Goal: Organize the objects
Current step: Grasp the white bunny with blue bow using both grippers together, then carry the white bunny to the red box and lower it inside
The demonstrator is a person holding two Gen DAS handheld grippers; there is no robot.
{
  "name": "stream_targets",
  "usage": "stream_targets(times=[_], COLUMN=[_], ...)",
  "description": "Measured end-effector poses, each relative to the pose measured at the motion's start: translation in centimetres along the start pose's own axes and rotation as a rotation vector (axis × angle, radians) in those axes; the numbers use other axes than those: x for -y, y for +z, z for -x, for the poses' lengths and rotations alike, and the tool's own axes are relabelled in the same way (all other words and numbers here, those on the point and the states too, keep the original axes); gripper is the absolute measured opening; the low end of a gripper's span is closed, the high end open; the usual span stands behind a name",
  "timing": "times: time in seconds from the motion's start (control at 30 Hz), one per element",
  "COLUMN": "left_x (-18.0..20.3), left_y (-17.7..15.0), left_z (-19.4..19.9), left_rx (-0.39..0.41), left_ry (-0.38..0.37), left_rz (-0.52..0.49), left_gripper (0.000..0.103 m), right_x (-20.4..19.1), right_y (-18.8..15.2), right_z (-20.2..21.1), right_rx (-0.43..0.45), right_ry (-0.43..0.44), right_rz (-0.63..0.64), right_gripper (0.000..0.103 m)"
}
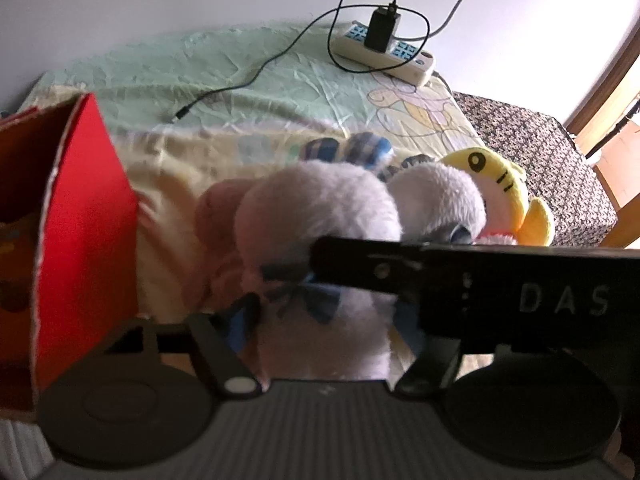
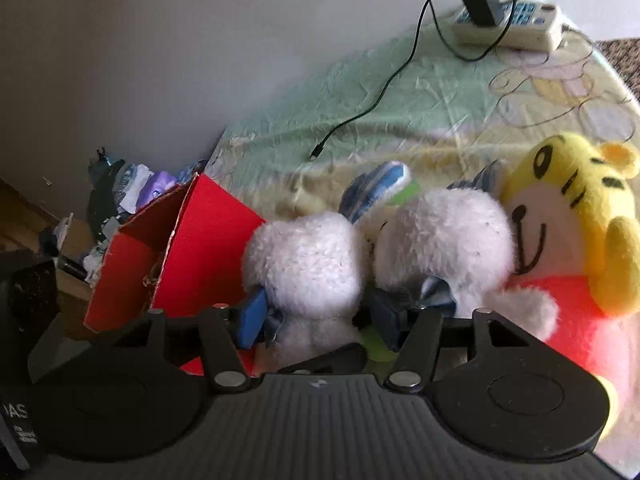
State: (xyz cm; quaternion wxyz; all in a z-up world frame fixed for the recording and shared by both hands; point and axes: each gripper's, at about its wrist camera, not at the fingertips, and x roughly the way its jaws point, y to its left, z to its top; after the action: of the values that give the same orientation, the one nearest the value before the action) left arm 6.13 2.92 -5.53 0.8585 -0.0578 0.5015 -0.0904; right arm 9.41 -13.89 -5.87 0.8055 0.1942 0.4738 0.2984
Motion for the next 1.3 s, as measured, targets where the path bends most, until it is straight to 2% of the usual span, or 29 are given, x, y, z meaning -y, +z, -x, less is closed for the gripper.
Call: stream_targets(times=[0.03,0.13,0.27,0.63,0.9,1.1,1.3], left_x=[0.0,0.1,0.3,1.2,1.6,0.7,-2.4], left_y=[0.1,0.1,0.0,-0.7,-1.9,-2.7,-3.4], left_z=[-0.2,-0.2,0.1,2.6,6.3,9.6,12.6], left_rx=[-0.005,0.003,0.011,0.065,0.160,0.241,0.310], left_ry=[-0.003,-0.006,-0.008,-0.029,-0.028,-0.010,0.017], left_rz=[-0.002,-0.014,-0.025,-0.055,-0.080,-0.078,-0.086], left_gripper=[0.068,0.066,0.063,0.063,0.063,0.063,0.063], right_x=[0.0,0.2,0.5,-0.6,-3.0,-6.0,-10.0], right_y=[0.0,0.2,0.3,-0.2,-0.9,-1.5,-1.7], right_z=[0.0,0.1,0.3,2.5,4.9,5.7,4.3], right_rx=[-0.005,-0.010,-0.007,0.036,0.103,0.164,0.202], right_ry=[0.006,0.032,0.051,0.062,0.069,0.097,0.119], right_rz=[0.000,0.007,-0.012,0.007,0.071,0.148,0.203], right_gripper=[0.060,0.050,0.045,0.044,0.044,0.044,0.044])
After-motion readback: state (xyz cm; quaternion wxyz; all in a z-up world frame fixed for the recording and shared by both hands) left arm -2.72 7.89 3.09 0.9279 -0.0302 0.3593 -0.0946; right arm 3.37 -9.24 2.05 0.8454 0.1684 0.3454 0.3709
